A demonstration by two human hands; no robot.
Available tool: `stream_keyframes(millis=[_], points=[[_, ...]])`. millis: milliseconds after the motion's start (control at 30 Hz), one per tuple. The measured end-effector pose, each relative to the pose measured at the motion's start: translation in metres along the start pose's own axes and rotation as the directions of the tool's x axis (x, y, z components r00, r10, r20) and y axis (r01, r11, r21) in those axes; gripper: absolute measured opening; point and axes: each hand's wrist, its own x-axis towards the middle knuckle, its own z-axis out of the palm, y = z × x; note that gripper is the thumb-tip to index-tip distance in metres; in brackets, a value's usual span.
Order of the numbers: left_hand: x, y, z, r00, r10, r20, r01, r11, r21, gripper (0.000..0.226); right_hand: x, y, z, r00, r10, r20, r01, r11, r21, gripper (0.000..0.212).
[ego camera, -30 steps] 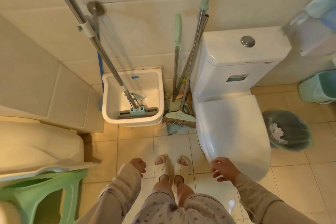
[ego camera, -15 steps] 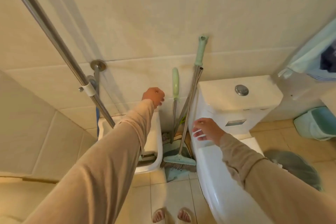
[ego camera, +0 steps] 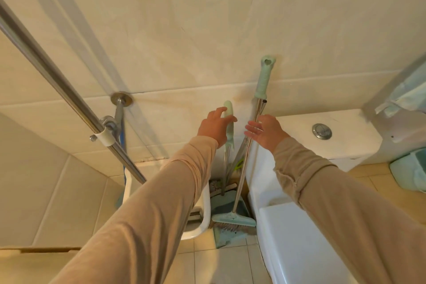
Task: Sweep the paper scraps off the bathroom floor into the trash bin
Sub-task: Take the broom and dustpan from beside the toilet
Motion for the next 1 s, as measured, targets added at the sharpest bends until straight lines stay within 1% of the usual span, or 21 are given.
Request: stream_keyframes(millis=[67,100,200,300,367,433,500,567,633,667,700,733,800,833,900,967,1000], points=[[0.003,-0.002,0.003,0.999,0.033,-0.024,-0.031,0.995,0.095,0.06,0.008,0.0,0.0,1.0,0.005,0.029,-0.009,0.992,0.124,0.041],[0.004,-0.002,0.005,0.998,0.047,-0.037,-0.042,0.989,0.14,0.06,0.01,0.0,0.0,0.999,0.01,0.041,-0.016,0.989,0.149,0.046],[0.008,-0.002,0.007,0.992,0.119,-0.046,-0.098,0.943,0.319,0.053,0.016,0.003,0.001,0.996,-0.001,0.092,-0.007,0.996,0.091,0.055],[0.013,-0.001,0.007,0.983,0.183,0.015,-0.166,0.851,0.498,0.041,0.018,0.002,0.005,0.992,0.005,0.129,-0.007,1.0,0.02,0.061],[0.013,0.002,0.005,0.968,0.245,0.048,-0.227,0.784,0.577,0.033,0.016,0.0,0.007,0.993,0.034,0.114,-0.033,0.999,-0.015,0.064],[0.008,0.002,0.006,0.938,0.342,0.06,-0.288,0.669,0.685,0.024,0.01,0.0,0.006,0.996,0.059,0.065,-0.059,0.998,-0.004,0.064],[-0.003,0.003,0.002,0.913,0.404,0.054,-0.305,0.591,0.746,0.02,0.0,0.003,0.001,0.996,0.087,0.004,-0.088,0.995,0.049,0.061],[-0.012,0.003,0.001,0.921,0.377,0.1,-0.325,0.598,0.733,0.018,-0.016,0.008,-0.002,0.992,0.124,-0.035,-0.12,0.988,0.1,0.056],[-0.023,0.006,-0.003,0.91,0.394,0.128,-0.341,0.535,0.773,0.016,-0.031,0.017,-0.005,0.981,0.176,-0.084,-0.163,0.977,0.138,0.043],[-0.025,0.008,-0.002,0.917,0.359,0.174,-0.35,0.518,0.78,0.02,-0.037,0.02,-0.006,0.975,0.2,-0.1,-0.184,0.971,0.152,0.035],[-0.027,0.009,0.002,0.915,0.322,0.242,-0.385,0.52,0.762,0.025,-0.043,0.025,-0.007,0.969,0.225,-0.103,-0.204,0.962,0.183,0.034],[-0.03,0.011,0.004,0.911,0.305,0.279,-0.405,0.528,0.746,0.028,-0.049,0.029,-0.008,0.964,0.25,-0.091,-0.223,0.946,0.234,0.035],[-0.036,0.022,0.006,0.908,0.287,0.305,-0.413,0.49,0.768,0.03,-0.059,0.037,-0.011,0.95,0.308,-0.047,-0.267,0.882,0.388,0.035],[-0.042,0.028,0.007,0.904,0.283,0.321,-0.423,0.474,0.772,0.029,-0.064,0.041,-0.012,0.941,0.338,-0.008,-0.293,0.827,0.48,0.032],[-0.059,0.041,0.01,0.883,0.285,0.372,-0.464,0.422,0.779,0.026,-0.079,0.051,-0.017,0.926,0.366,0.096,-0.335,0.674,0.658,0.026],[-0.077,0.052,0.015,0.835,0.274,0.477,-0.545,0.294,0.785,0.023,-0.096,0.062,-0.026,0.906,0.399,0.145,-0.356,0.528,0.771,0.026],[-0.086,0.06,0.015,0.808,0.26,0.528,-0.582,0.216,0.784,0.022,-0.104,0.068,-0.031,0.897,0.419,0.142,-0.358,0.497,0.79,0.028]])
